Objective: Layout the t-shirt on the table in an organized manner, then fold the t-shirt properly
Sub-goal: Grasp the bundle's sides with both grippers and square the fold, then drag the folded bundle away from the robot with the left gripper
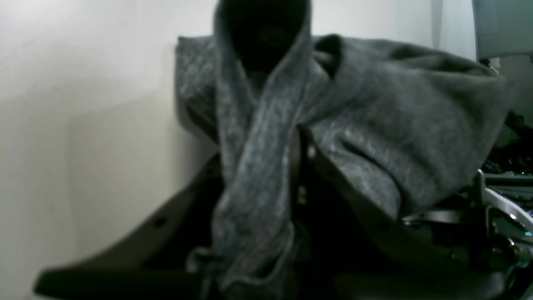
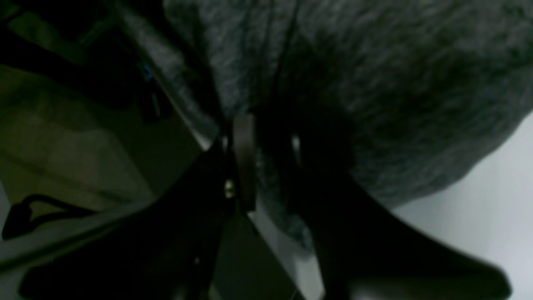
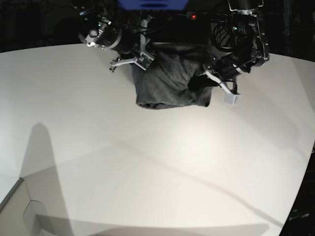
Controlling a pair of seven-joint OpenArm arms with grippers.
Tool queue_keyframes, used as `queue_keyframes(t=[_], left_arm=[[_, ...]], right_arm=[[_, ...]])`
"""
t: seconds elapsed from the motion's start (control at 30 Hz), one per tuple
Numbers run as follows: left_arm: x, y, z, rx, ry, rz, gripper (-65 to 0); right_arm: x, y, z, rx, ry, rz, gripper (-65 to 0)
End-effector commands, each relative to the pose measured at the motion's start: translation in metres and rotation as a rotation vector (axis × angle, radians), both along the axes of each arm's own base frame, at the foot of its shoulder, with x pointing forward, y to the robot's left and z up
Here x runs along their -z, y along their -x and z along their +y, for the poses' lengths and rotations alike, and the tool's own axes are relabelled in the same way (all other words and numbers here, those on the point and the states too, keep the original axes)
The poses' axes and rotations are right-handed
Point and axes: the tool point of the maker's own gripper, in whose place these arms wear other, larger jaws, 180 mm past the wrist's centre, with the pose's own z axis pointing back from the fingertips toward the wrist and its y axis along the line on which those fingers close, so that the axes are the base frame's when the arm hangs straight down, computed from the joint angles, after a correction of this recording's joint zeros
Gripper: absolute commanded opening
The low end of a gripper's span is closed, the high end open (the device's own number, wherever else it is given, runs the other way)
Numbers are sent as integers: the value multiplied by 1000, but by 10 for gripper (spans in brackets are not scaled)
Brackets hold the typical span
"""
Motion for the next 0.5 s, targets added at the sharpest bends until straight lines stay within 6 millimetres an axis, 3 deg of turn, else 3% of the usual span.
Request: queue_keyframes(t=[0.0, 0.23, 0.37, 0.47], left_arm=[[8, 7, 1, 14, -17, 48, -649], [7, 7, 3, 16, -24, 45, -649], [6, 6, 3, 16, -25, 40, -649], [5, 5, 4, 15, -27, 37, -649]], right_arm=[[-1, 0, -8, -10, 45, -12, -535], [-59, -37, -23, 26, 50, -207, -535], [-70, -53, -43, 81, 76, -253, -535], [-70, -62, -70, 152, 110, -263, -535]])
